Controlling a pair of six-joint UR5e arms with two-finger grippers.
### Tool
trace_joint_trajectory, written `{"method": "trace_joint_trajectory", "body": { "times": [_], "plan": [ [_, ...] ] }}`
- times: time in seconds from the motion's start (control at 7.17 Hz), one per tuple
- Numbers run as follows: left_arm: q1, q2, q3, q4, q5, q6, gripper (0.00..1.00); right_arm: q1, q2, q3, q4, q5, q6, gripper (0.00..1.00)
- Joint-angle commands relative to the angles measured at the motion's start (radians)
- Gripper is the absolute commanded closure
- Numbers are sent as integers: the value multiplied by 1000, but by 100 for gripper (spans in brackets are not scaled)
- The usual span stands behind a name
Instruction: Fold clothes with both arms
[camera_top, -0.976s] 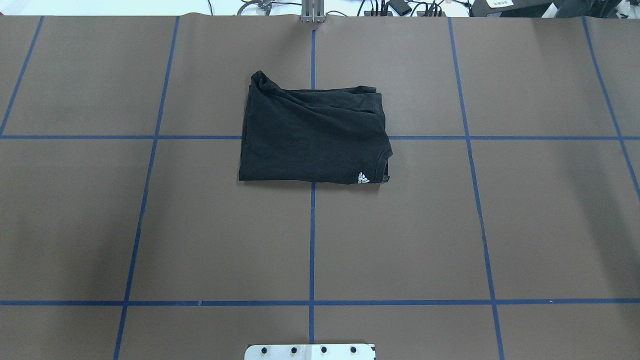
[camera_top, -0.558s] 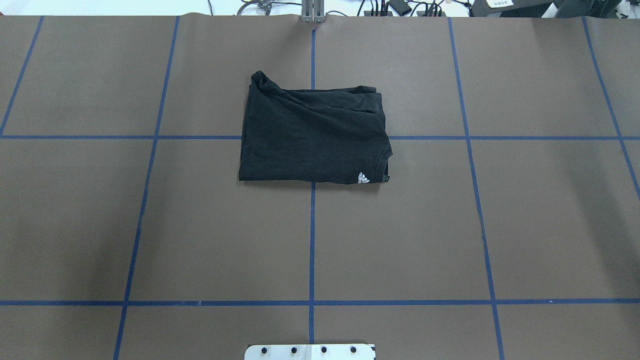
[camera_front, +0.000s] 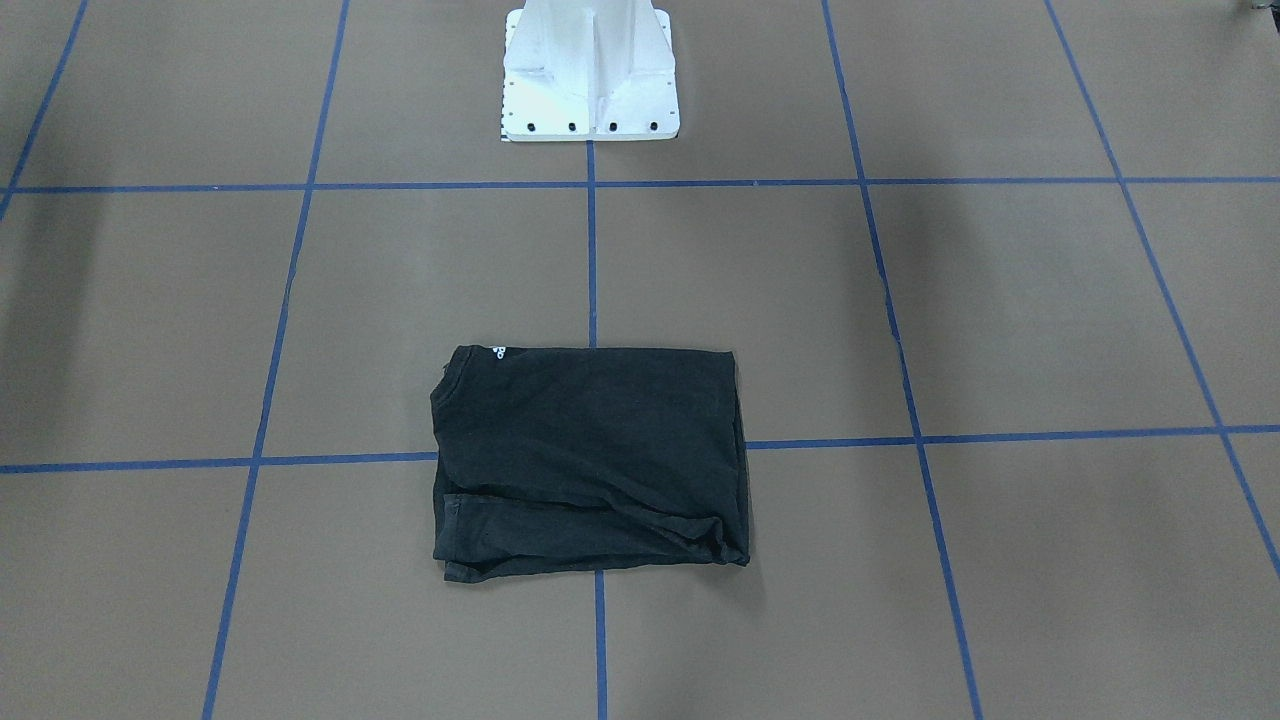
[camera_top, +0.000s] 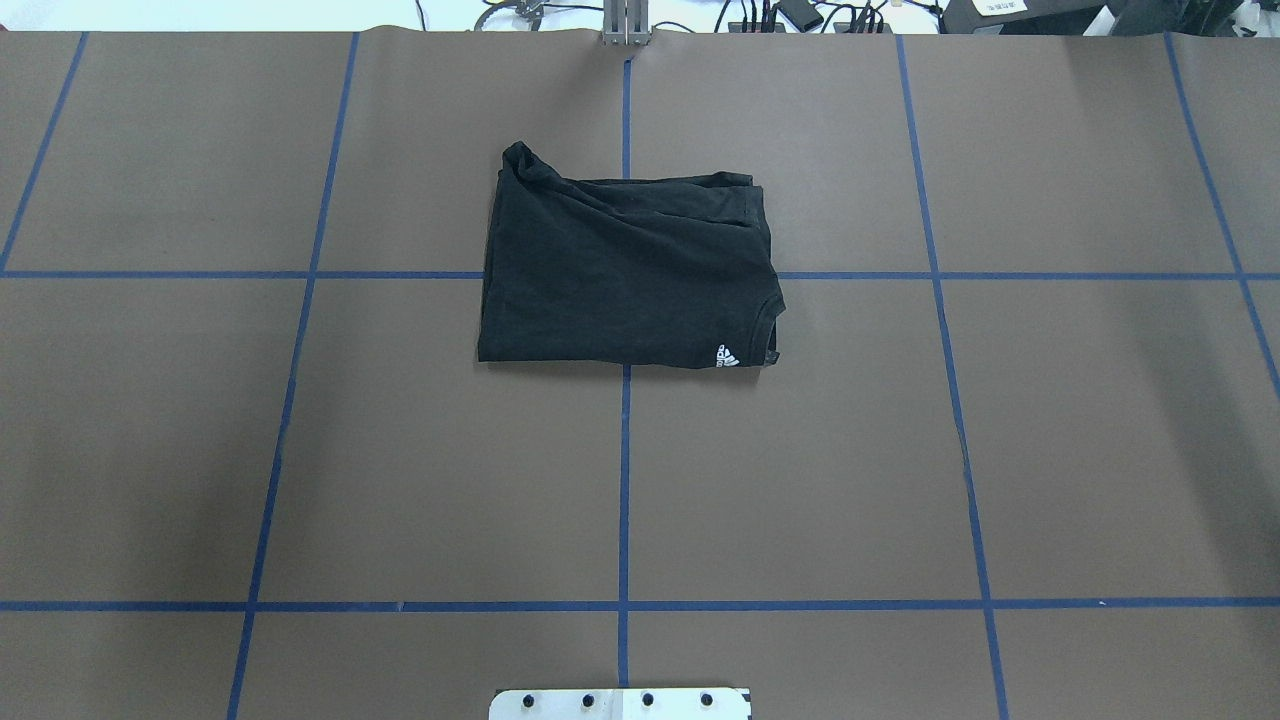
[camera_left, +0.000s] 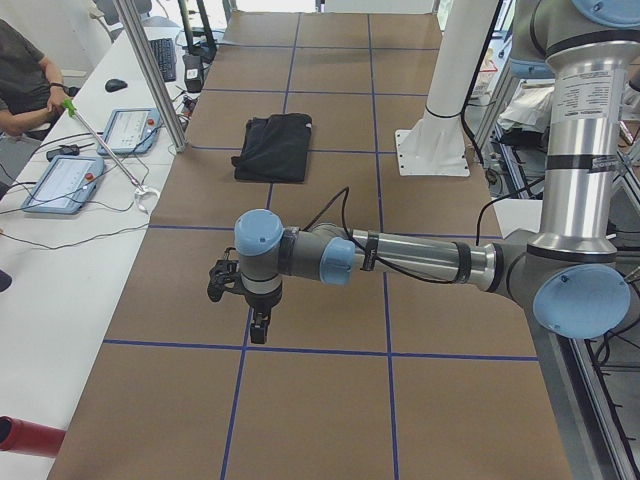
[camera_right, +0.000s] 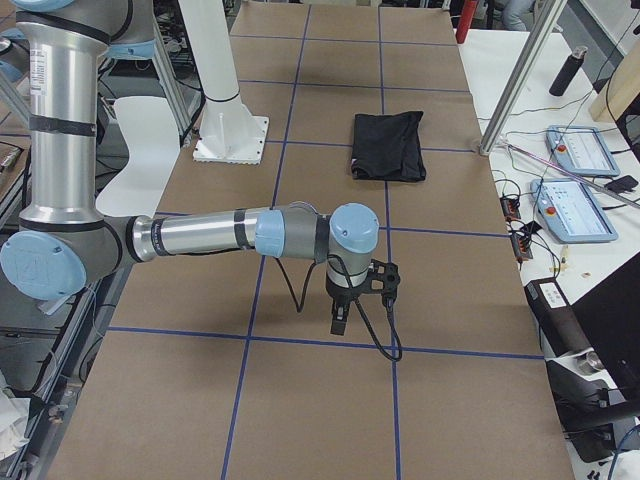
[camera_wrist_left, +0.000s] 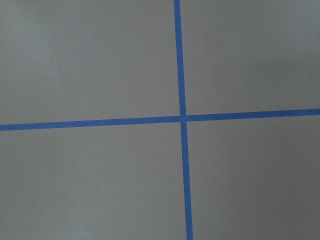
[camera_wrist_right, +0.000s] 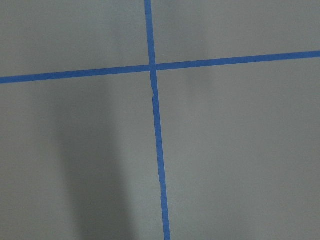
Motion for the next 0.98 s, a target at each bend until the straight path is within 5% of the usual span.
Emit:
{"method": "trace_joint_trajectory", "body": {
  "times": [0.0, 0.84],
  "plan": [
    [2, -36, 9, -1, 54, 2, 0, 0, 21, -31, 2, -1, 0, 0],
    [0, -45, 88, -2, -24, 53, 0, 0, 26, -27, 2, 11, 0, 0]
  ]
}}
